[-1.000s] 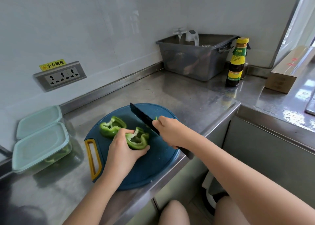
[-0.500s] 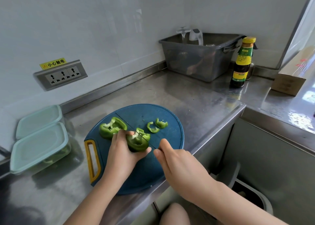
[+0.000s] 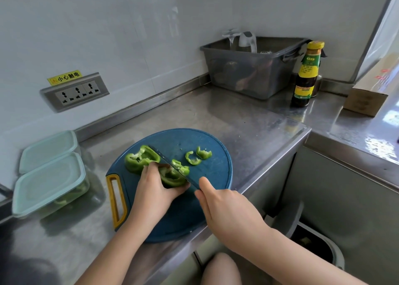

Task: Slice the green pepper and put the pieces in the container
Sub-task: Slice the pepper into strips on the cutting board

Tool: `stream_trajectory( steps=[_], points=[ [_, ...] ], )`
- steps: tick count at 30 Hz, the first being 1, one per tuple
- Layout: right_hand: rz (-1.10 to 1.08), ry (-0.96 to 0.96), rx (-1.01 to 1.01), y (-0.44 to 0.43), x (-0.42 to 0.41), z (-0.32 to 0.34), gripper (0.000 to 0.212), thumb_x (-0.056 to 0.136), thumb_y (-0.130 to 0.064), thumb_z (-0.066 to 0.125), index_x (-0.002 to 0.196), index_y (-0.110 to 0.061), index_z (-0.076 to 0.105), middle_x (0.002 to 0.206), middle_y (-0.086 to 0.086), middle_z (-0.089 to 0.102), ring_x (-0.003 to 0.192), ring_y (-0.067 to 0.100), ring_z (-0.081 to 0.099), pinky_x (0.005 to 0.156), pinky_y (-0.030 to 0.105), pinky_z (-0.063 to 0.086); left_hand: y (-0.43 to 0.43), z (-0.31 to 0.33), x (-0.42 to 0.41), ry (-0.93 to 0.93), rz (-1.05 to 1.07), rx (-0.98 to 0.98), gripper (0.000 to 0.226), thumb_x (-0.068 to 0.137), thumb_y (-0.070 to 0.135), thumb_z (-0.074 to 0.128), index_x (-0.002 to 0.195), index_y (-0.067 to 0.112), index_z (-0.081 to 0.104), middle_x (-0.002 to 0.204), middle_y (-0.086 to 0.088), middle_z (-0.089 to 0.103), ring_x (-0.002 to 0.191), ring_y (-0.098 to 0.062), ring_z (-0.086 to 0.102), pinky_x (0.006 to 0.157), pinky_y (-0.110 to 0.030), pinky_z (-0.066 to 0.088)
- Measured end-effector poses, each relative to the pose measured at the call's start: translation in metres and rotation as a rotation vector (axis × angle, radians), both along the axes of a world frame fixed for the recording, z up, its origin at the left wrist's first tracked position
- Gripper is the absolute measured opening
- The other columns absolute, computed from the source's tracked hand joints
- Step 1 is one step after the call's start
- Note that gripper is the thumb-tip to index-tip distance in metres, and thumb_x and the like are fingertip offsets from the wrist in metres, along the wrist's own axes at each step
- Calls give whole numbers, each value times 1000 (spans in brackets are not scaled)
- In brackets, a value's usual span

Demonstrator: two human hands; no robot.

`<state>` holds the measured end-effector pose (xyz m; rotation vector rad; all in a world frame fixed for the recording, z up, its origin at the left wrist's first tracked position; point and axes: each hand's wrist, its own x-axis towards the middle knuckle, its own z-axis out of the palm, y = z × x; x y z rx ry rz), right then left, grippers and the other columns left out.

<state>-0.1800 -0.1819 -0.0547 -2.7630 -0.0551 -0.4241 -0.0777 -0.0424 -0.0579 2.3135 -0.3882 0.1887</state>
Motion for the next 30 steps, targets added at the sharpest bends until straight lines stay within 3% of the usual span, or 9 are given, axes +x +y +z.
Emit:
stream_trajectory(
  steps=[3,8,11,15,17,19,21,27,30],
  points=[
    [-51,38,-48,4,0,0,25,98,-41,21,82,-21,23,44,-4,16,32,15,15,34,27,8,0,1,1,20,9,6,66,57,31,88,111,14,53,112,-4,59,106,-21,55,81,-25,40],
    [4,2,-40,4,3,3,23,101,-38,19,90,-18,25,52,-1,30,42,20,26,40,31,15,1,2,4,62,12,3,64,58,32,87,109,15,54,110,-3,61,103,-20,56,81,-26,41],
    [-90,101,-89,8,3,11,26,95,-33,44,79,-18,30,45,-4,6,35,12,2,37,24,0,2,2,6,78,16,14,65,56,33,87,109,16,54,110,-2,61,103,-21,57,82,-28,43],
    [-97,-30,-131,9,6,0,47,72,-33,74,67,-18,30,53,-6,-12,43,10,-17,44,15,-10,3,4,7,102,0,10,58,56,31,87,103,18,56,100,5,64,95,-16,60,74,-25,43],
    [-85,80,-129,6,0,6,46,75,-35,71,71,-18,28,51,-6,-7,40,11,-11,41,18,-7,3,5,7,109,-26,-15,51,58,30,86,97,19,57,91,11,65,87,-8,61,67,-18,42],
    [-90,102,-152,3,3,5,29,96,-37,45,83,-18,27,48,-3,16,37,15,12,38,26,7,3,5,7,114,-36,-29,50,58,29,86,97,20,57,90,13,64,84,-1,59,66,-13,40],
    [-20,180,9,-3,7,10,23,102,-36,24,89,-17,25,57,1,33,45,20,29,42,31,20,4,5,8,123,-43,-39,51,58,27,87,99,19,58,90,13,65,83,2,58,64,-11,39],
    [22,308,118,-4,31,27,23,102,-33,23,89,-15,29,64,3,37,51,22,35,59,34,35,6,6,9,145,-66,-48,51,56,25,89,97,23,57,86,9,67,81,2,60,63,-12,40],
    [-5,344,144,-1,46,28,20,102,-28,26,92,-13,34,74,8,43,66,30,44,65,38,39,11,9,6,169,-124,-18,52,55,25,90,96,26,57,89,12,66,81,4,60,65,-8,41]
  ],
)
